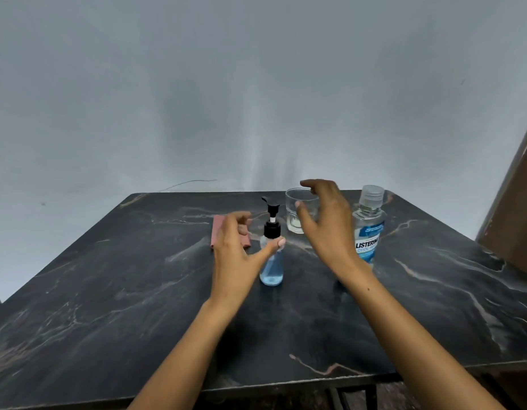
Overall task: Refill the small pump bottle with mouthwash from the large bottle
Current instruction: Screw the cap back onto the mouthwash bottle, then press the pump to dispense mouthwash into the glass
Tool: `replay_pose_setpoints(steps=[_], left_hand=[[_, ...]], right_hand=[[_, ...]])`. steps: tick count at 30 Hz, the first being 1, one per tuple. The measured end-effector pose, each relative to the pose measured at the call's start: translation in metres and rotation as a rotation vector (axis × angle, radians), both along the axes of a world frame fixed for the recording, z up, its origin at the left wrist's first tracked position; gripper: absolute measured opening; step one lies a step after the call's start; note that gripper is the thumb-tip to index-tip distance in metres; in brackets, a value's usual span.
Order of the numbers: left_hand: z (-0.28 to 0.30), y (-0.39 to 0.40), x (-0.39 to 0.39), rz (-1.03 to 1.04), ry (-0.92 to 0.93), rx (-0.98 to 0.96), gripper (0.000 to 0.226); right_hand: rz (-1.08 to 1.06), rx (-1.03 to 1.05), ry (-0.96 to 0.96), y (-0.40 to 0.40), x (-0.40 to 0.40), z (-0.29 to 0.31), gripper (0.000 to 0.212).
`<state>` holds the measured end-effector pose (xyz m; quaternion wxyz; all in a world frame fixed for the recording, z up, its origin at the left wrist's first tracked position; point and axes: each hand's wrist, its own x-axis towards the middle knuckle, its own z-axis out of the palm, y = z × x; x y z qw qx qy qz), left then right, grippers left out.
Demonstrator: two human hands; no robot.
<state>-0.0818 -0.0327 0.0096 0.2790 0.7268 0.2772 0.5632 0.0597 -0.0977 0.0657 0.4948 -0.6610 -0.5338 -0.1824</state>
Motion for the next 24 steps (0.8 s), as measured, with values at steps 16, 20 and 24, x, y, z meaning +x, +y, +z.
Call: replay_pose_setpoints(steps=[16,20,24], left_hand=[[-0.019,0.012,0.003,-0.181,0.167,0.035,0.043],[-0.018,0.012,0.003,-0.178,0.170,0.037,0.046],[-0.019,0.013,0.002,-0.179,0.166,0.044,0.047]], right_hand=[[-0.275,-0.214,0.441,0.096,0.027,-0.033,0.090],[-0.279,-0.193,0.460,0.107,0.028,-0.032,0.083],[-0.265,-0.162,0.491,0.111,0.030,-0.028,0.075]])
